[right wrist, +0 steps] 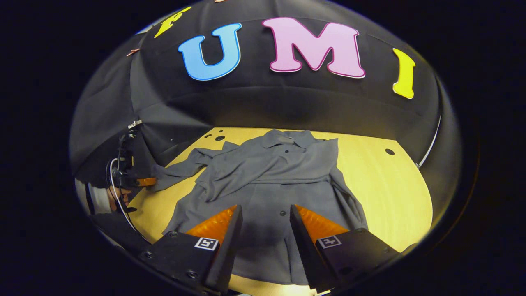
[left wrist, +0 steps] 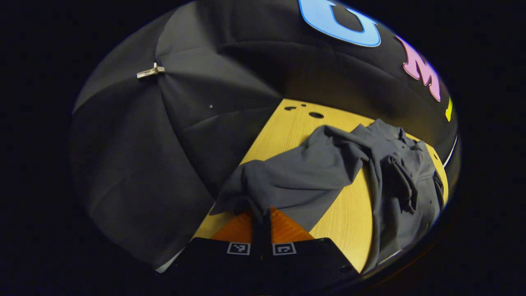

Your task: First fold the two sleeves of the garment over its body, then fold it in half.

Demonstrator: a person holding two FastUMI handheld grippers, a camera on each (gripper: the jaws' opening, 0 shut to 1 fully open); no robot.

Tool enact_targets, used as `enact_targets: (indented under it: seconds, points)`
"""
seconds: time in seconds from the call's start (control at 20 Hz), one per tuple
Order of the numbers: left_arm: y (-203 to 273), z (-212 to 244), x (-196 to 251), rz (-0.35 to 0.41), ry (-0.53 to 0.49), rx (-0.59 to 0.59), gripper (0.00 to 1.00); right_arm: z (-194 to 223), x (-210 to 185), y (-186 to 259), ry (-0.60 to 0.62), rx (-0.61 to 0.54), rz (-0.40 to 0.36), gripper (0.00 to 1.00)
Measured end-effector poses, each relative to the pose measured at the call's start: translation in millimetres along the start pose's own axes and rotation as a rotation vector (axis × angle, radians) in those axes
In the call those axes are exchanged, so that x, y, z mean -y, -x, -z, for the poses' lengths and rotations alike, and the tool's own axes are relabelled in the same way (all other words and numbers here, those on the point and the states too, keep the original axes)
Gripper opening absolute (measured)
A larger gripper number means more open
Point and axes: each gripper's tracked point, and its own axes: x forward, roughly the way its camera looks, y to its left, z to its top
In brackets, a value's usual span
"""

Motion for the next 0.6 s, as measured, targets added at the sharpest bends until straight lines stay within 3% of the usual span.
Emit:
enact_targets:
  seconds: [0.4, 0.6]
  points:
    - [58.4, -63.8, 61.2, 0.072, -0.083, 0.170, 0.06, 11.5, 35.2, 12.6, -0.049, 0.003, 0.036, 0.73]
    - [85.6, -98.5, 118.3, 0.140, -0.093, 0.237, 0.05, 12.8, 52.6, 18.6, -0.080, 0.010, 0.044, 0.84]
